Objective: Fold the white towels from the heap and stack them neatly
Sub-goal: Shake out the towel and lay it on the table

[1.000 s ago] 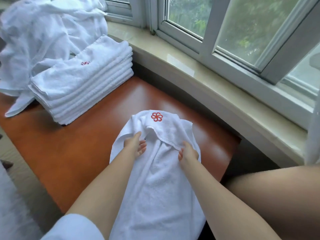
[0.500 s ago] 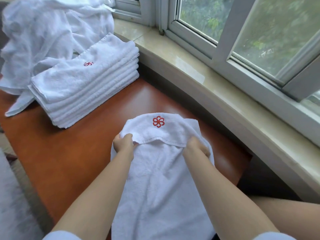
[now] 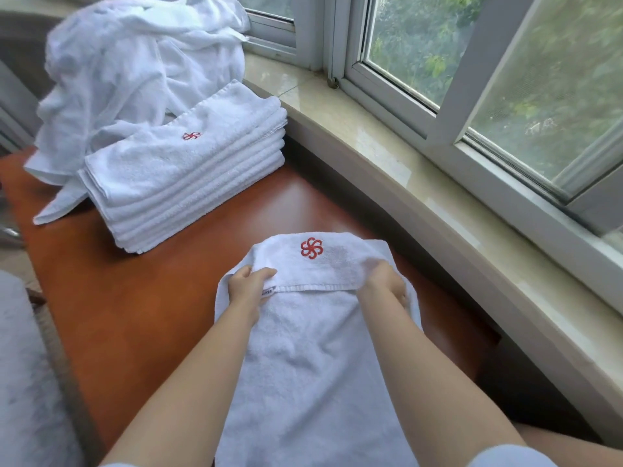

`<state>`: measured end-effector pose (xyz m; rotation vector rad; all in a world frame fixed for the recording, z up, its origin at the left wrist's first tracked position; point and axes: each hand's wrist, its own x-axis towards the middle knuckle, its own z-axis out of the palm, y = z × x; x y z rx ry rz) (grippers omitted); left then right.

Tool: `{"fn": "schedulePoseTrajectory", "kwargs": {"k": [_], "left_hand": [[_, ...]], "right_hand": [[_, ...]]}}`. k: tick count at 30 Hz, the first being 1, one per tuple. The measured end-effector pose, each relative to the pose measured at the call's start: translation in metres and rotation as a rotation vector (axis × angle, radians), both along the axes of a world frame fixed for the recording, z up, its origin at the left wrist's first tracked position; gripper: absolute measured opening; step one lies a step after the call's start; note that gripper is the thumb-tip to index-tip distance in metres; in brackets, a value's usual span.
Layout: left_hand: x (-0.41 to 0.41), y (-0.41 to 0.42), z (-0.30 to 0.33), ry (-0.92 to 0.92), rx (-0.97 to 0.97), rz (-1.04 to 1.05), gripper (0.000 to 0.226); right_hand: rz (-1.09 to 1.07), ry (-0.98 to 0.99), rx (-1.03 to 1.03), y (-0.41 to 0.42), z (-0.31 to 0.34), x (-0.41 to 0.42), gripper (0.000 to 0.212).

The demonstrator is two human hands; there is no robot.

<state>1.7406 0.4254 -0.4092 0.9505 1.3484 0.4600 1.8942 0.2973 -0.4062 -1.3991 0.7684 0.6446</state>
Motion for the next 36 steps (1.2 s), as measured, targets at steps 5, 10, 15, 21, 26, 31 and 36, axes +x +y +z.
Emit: {"fn": "schedulePoseTrajectory", "kwargs": {"k": [5, 10, 15, 21, 26, 31, 36], "left_hand": [[0.001, 0.000, -0.002, -0.012, -0.011, 0.031, 0.010], [0.004, -0.003, -0.002, 0.044, -0.011, 0.117, 0.012], [0.002, -0.001, -0.011, 0.221, 0.030, 0.177, 0.009], [0.009, 0.009, -0.006, 0.208, 0.133, -0.257, 0.005], [-0.007, 0.012, 0.002, 0.275, 0.165, -0.326, 0.032], [-0.012, 0.024, 0.008, 0.296, 0.109, -0.303, 0.017], [0.012, 0.031, 0.023, 0.097, 0.120, 0.025, 0.019]], "right_hand": [[-0.143, 0.059, 0.467, 0.009, 0.013, 0.017, 0.008], [0.213, 0.038, 0.217, 0.016, -0.001, 0.017, 0.045], [0.653, -0.384, -0.219, 0.016, -0.019, 0.002, 0.046], [1.020, -0.614, -0.556, 0.020, -0.022, 0.002, 0.060], [1.113, -0.522, -0.625, 0.014, -0.028, 0.012, 0.056], [1.074, -0.502, -0.718, 0.021, -0.038, 0.023, 0.053], [0.348, -0.018, 0.108, 0.058, -0.004, 0.028, 0.032]]}}
